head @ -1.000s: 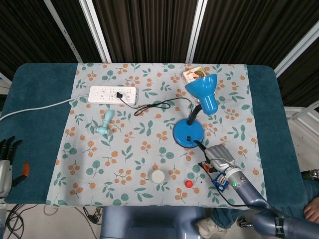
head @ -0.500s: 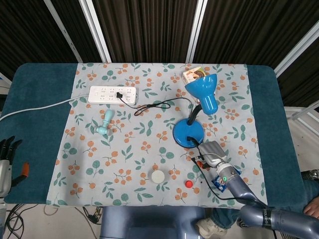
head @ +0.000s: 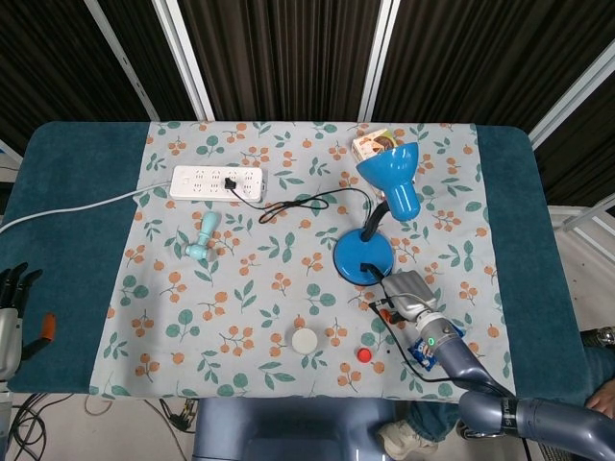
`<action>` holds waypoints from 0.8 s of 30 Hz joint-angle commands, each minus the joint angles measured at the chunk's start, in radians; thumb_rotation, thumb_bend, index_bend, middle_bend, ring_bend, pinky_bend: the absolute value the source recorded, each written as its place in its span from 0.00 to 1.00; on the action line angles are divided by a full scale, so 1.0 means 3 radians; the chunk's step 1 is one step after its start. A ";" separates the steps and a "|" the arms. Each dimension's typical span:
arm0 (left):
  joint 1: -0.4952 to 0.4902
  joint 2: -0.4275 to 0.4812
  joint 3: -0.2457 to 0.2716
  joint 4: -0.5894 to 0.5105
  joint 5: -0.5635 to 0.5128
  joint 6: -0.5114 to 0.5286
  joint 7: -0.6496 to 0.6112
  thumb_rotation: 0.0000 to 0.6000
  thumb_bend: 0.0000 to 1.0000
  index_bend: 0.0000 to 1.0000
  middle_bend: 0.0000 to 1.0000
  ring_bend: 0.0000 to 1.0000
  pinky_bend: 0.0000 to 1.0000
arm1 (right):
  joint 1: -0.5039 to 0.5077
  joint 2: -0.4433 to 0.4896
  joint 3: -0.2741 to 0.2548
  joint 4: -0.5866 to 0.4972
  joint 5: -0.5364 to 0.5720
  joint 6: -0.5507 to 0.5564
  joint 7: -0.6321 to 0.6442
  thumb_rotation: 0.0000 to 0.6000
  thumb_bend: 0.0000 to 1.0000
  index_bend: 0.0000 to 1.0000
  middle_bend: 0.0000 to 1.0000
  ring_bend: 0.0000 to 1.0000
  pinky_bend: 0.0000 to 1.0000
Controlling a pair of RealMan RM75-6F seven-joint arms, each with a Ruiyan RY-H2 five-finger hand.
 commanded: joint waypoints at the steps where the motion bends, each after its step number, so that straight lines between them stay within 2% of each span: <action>1: 0.0000 0.0000 0.0000 0.0001 0.0000 0.0000 0.0001 1.00 0.44 0.15 0.06 0.04 0.13 | 0.0012 -0.0007 -0.0012 0.0005 0.0009 0.0001 0.0002 1.00 0.39 0.00 0.65 0.70 0.93; 24: 0.0000 -0.0006 -0.0004 0.0005 -0.0011 0.0002 0.0003 1.00 0.44 0.15 0.06 0.04 0.13 | 0.0197 -0.0005 -0.0129 0.0039 0.0266 -0.0082 -0.0100 1.00 0.39 0.00 0.65 0.70 0.99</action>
